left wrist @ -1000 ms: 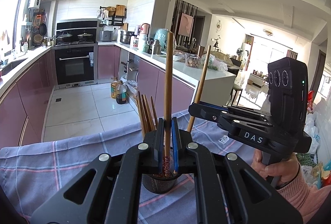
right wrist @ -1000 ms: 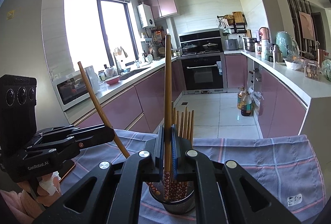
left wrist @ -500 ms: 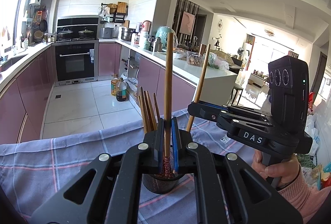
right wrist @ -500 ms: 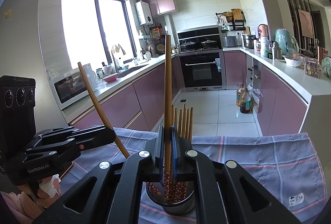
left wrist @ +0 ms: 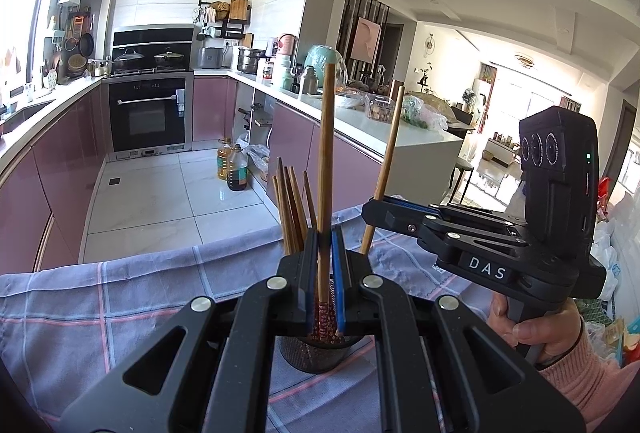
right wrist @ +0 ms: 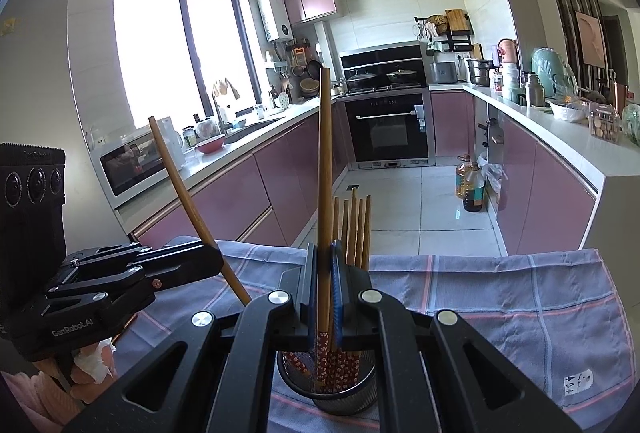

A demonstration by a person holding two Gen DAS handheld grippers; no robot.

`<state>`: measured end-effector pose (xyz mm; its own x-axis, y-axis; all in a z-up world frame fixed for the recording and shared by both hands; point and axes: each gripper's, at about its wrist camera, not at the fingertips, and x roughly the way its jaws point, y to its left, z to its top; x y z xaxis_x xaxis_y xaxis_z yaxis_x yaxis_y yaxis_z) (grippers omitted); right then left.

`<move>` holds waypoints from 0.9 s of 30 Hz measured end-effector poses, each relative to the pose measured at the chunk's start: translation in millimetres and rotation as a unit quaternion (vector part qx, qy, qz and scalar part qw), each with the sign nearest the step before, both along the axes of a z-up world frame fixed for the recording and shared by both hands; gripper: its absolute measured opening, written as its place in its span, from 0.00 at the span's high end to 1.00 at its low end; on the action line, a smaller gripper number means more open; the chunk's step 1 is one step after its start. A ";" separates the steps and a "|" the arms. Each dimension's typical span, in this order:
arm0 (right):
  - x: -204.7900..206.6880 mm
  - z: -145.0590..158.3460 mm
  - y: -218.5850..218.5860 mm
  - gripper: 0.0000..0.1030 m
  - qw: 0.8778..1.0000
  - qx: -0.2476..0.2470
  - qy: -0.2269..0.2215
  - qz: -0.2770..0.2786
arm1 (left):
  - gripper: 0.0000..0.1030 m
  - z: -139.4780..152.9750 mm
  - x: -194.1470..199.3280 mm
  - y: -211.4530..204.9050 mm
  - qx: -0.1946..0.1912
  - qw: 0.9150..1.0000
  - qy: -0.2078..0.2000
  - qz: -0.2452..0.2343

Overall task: Organize utensils
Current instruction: 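Push the right tool's chopstick down among the others in the cup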

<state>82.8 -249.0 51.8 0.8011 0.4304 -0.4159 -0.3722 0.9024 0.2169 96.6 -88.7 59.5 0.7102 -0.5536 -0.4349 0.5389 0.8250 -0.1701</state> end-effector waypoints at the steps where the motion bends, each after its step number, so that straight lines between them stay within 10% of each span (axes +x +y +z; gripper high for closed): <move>1: 0.5 -0.8 0.1 0.95 1.000 0.000 0.001 0.000 | 0.93 -0.1 1.1 0.0 0.000 1.000 0.001 0.000; 27: 7.9 -16.1 5.3 0.94 1.000 -0.003 0.019 0.000 | 0.93 -8.6 8.8 -11.7 0.009 1.000 0.025 -0.001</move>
<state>90.7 -243.7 35.7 0.7849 0.4272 -0.4489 -0.3633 0.9041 0.2251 105.4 -100.4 50.9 0.6856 -0.5469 -0.4805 0.5323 0.8268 -0.1815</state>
